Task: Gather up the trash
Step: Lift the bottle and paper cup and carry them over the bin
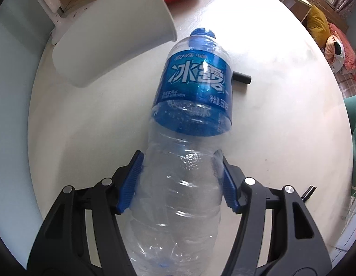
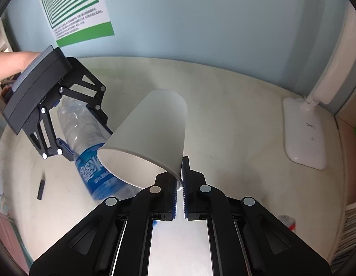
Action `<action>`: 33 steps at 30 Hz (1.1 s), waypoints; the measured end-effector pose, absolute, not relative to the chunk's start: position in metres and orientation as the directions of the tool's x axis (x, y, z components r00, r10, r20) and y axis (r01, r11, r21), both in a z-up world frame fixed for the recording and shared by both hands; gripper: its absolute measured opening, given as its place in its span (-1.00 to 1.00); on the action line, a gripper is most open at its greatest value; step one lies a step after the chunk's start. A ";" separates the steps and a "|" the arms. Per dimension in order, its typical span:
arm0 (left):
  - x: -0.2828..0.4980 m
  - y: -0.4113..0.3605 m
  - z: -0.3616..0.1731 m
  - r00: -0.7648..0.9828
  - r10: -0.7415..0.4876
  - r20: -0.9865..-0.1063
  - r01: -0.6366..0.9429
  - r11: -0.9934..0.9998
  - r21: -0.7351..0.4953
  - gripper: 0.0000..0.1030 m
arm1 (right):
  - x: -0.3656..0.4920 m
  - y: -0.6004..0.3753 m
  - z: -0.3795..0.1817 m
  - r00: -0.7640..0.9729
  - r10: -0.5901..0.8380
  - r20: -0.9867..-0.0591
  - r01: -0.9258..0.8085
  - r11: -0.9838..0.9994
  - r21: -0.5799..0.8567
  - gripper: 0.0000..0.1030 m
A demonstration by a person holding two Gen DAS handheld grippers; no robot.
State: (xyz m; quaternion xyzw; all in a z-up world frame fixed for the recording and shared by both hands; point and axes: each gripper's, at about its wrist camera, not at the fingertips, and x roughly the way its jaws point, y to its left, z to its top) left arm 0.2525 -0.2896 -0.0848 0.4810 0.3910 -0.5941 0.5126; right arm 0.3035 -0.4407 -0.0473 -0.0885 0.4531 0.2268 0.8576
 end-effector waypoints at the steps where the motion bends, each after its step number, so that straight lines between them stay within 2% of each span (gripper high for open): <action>1: 0.251 -0.289 -0.082 -0.004 -0.234 -0.972 0.985 -0.166 0.036 0.15 | 0.301 -0.441 -0.043 0.490 0.310 -0.815 -0.469 0.882 0.054 -0.91; 16: 0.194 -0.283 0.003 0.149 -0.270 -0.951 0.968 -0.154 0.196 0.14 | 0.189 -0.489 0.020 0.594 0.293 -0.749 -0.417 0.909 0.025 -0.91; 23: 0.143 -0.329 0.039 0.186 -0.297 -0.937 0.942 -0.217 0.256 0.14 | 0.101 -0.524 0.034 0.640 0.255 -0.725 -0.345 0.938 0.025 -0.91; 28: 0.095 -0.371 0.046 0.189 -0.309 -0.932 0.910 -0.301 0.284 0.14 | 0.030 -0.560 0.040 0.677 0.205 -0.707 -0.256 0.966 0.035 -0.91; 33: 0.012 -0.426 0.049 0.160 -0.335 -0.929 0.869 -0.398 0.293 0.14 | -0.057 -0.598 0.039 0.704 0.138 -0.696 -0.145 0.988 0.049 -0.90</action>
